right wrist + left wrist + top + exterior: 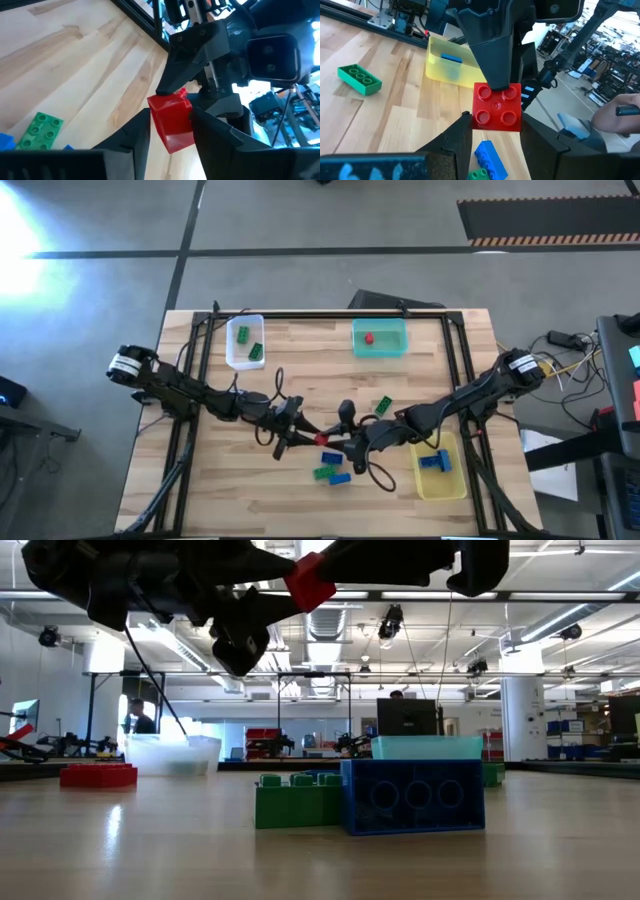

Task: Sort & place blocks by color
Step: Put the red game piece into the green bin

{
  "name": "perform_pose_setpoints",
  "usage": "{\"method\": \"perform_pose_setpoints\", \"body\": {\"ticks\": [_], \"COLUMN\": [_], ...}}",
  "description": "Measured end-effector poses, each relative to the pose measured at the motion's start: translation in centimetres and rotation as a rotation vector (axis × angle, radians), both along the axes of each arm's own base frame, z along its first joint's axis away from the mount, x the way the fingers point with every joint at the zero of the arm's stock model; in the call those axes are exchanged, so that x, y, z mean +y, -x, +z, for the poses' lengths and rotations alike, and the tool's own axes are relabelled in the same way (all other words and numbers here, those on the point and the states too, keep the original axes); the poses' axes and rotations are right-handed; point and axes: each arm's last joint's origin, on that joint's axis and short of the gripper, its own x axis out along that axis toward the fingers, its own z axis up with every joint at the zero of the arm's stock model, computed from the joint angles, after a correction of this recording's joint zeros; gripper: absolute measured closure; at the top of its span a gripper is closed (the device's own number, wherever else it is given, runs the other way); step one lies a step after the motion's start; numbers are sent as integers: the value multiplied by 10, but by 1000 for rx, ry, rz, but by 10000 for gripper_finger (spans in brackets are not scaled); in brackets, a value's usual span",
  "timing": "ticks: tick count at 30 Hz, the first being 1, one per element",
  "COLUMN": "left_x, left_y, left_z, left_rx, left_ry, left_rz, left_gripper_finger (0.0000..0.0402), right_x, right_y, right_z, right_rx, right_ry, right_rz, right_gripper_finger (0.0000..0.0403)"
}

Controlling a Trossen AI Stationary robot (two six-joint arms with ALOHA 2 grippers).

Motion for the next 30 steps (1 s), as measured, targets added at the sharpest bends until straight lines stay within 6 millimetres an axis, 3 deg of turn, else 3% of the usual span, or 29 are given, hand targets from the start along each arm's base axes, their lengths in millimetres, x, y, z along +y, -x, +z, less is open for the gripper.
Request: {"method": "perform_pose_setpoints", "body": {"ticks": [16, 30], "left_x": [0, -2], "left_y": [0, 0], "left_z": [-4, -4], "left_rx": [48, 50], "left_ry": [-8, -13], "left_rz": [3, -23], "left_gripper_finger": [276, 276], "right_x": [-1, -7], "right_y": [-8, -40], "right_z": [10, -1], "right_rx": [13, 199], "right_ry": [-33, 40], "right_rz": [104, 58], "right_gripper_finger": [245, 251]}}
